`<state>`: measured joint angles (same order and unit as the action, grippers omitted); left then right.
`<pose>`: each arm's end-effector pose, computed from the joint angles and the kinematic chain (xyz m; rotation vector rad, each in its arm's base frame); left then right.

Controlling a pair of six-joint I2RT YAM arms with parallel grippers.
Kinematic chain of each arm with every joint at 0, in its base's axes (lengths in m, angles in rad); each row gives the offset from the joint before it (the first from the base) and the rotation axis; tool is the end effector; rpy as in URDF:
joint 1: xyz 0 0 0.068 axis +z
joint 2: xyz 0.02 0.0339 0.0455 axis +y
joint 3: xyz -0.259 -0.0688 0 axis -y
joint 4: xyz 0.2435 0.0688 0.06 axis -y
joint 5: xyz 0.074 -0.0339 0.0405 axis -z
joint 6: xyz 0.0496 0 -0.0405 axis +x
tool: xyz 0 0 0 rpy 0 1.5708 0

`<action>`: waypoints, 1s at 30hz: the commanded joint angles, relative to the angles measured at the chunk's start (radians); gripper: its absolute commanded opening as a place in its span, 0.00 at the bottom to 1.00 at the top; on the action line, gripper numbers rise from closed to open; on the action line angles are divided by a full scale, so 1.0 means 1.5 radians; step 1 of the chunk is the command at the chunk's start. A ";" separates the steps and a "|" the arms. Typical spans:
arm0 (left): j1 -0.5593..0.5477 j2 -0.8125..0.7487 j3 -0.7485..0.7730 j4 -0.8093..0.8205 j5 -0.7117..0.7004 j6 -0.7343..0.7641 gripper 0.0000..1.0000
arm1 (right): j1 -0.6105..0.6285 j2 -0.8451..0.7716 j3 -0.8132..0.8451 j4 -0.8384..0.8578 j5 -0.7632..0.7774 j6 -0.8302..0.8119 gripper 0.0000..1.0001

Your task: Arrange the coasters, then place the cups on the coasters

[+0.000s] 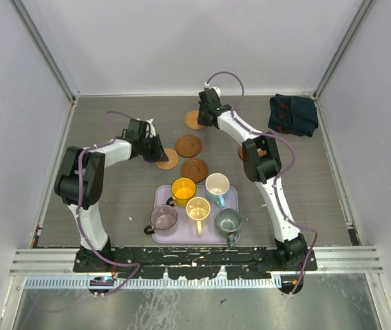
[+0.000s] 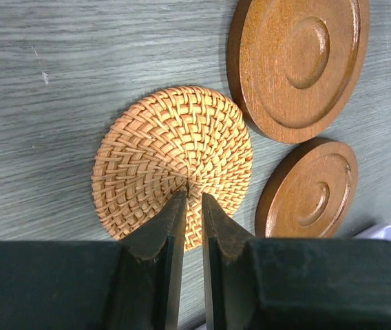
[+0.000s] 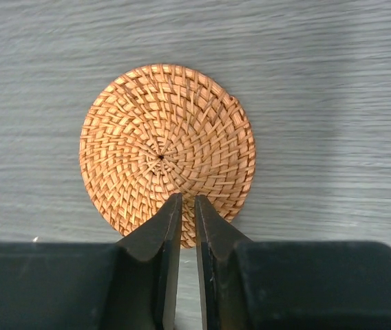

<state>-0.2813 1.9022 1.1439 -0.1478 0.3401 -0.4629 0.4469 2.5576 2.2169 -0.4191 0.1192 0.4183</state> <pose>0.3766 -0.1260 0.1395 -0.0807 2.5511 -0.7273 0.5211 0.2432 0.1466 0.0265 2.3424 0.2946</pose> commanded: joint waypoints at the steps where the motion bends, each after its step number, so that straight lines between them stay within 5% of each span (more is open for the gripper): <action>1: -0.006 0.033 0.004 -0.040 -0.021 0.010 0.18 | -0.025 0.000 -0.072 -0.085 0.103 0.007 0.20; 16: -0.006 0.051 0.034 -0.029 -0.029 -0.005 0.19 | -0.020 -0.266 -0.600 0.020 0.131 0.088 0.16; 30: -0.006 0.057 0.054 -0.028 -0.058 -0.015 0.21 | 0.044 -0.347 -0.645 -0.012 0.151 0.081 0.16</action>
<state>-0.2871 1.9411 1.1992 -0.1604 0.3397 -0.4911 0.4622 2.0087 1.2957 -0.1795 0.3702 0.5499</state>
